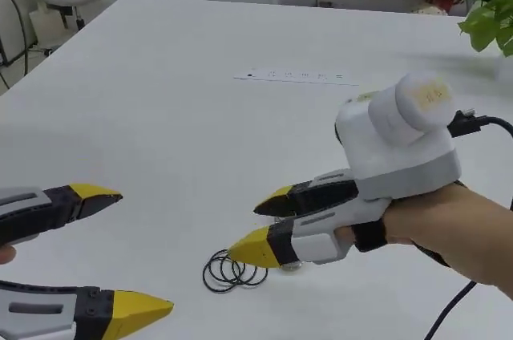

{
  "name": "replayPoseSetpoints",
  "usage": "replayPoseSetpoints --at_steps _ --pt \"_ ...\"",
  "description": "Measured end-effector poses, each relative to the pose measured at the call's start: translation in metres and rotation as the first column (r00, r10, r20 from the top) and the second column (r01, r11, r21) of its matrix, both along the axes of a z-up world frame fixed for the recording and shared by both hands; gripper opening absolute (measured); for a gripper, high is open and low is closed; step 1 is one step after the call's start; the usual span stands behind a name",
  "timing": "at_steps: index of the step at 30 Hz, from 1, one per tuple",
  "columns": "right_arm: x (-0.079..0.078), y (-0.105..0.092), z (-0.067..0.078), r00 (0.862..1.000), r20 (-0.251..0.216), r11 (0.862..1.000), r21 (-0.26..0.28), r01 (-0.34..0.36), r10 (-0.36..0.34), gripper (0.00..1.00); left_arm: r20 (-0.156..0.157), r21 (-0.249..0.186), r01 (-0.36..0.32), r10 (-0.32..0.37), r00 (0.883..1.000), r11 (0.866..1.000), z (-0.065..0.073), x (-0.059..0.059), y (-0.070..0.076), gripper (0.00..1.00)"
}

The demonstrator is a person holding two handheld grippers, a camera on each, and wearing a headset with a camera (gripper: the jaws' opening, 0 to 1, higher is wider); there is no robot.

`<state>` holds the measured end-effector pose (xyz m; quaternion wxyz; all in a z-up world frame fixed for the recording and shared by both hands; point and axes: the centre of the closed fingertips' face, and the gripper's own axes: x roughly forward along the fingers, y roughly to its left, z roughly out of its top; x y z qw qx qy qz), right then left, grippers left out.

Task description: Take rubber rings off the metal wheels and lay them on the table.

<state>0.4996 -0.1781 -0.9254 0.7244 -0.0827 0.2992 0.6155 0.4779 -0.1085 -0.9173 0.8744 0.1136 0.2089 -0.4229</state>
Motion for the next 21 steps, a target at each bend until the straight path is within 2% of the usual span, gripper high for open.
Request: replayPoseSetpoints --at_steps 2,6,10,17,21 --pt "-0.003 -0.002 0.006 1.000 0.019 1.000 0.013 0.000 0.000 0.46 -0.002 0.002 0.004 -0.004 1.000 1.000 0.000 -0.001 -0.001 0.79" --pt "-0.006 -0.010 0.016 0.999 0.046 0.999 0.035 0.011 -0.012 0.59 -0.009 0.002 0.013 -0.013 1.000 1.000 -0.001 -0.002 -0.002 0.79" --pt "-0.007 -0.018 0.026 0.997 0.067 0.997 0.064 0.031 -0.035 0.64 -0.022 -0.019 0.021 -0.022 1.000 1.000 0.000 -0.004 -0.006 0.83" --pt "-0.007 -0.036 0.042 0.992 0.108 0.994 0.098 0.055 -0.065 0.79 -0.017 -0.022 0.024 -0.024 1.000 0.999 0.002 -0.004 -0.005 0.85" --pt "-0.005 -0.050 0.051 0.987 0.130 0.990 0.120 0.080 -0.095 0.82 -0.011 -0.032 0.019 -0.020 1.000 0.999 0.006 -0.003 -0.004 0.85"
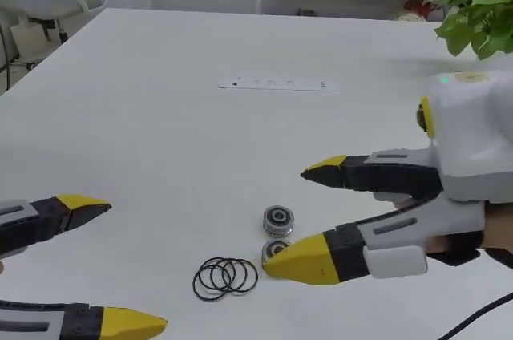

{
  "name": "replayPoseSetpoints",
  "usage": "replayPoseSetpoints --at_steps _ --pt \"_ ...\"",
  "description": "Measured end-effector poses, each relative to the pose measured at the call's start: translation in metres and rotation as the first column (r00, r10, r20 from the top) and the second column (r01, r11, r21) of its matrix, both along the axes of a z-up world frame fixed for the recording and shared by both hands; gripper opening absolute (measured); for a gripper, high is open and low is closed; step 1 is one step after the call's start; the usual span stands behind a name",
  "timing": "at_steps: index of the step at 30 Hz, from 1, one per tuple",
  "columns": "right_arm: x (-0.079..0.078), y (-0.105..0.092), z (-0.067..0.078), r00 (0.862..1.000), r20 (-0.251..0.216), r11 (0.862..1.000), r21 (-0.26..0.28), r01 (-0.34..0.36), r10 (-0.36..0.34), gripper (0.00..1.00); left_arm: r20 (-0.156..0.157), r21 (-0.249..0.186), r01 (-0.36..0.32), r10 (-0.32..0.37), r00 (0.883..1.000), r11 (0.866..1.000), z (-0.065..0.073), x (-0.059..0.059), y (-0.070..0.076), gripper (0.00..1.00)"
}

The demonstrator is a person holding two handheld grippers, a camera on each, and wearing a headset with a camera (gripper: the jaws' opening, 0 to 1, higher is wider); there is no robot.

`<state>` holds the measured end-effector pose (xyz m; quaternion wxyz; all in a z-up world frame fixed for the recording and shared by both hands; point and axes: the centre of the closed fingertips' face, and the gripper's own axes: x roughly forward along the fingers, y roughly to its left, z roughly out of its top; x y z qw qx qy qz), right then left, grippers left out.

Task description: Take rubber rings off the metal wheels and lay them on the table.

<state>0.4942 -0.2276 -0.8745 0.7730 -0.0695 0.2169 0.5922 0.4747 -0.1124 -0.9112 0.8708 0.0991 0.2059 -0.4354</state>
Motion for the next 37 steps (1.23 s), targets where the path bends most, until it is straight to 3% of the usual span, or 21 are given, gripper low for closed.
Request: replayPoseSetpoints --at_steps 10,14,18,25,37 --pt "0.005 -0.036 0.010 0.995 0.038 0.993 0.084 0.089 -0.092 0.93 0.011 -0.007 0.001 -0.001 1.000 1.000 0.007 0.002 0.002 0.86" --pt "0.013 -0.051 0.012 0.985 0.018 0.976 0.139 0.168 -0.172 0.96 0.017 -0.009 -0.011 0.012 1.000 1.000 0.008 0.003 0.008 0.87" --pt "0.010 -0.065 0.000 0.981 0.017 0.975 0.112 0.191 -0.194 0.99 0.013 -0.008 -0.035 0.035 0.999 0.999 0.006 0.004 0.015 0.87" --pt "0.002 -0.083 -0.027 0.968 -0.045 0.966 0.073 0.249 -0.246 0.99 0.002 -0.007 -0.062 0.062 0.998 0.998 0.002 0.001 0.021 0.87" --pt "-0.005 -0.097 -0.051 0.956 -0.076 0.958 0.007 0.285 -0.284 0.99 0.002 -0.004 -0.082 0.082 0.997 0.997 0.001 0.000 0.025 0.87"
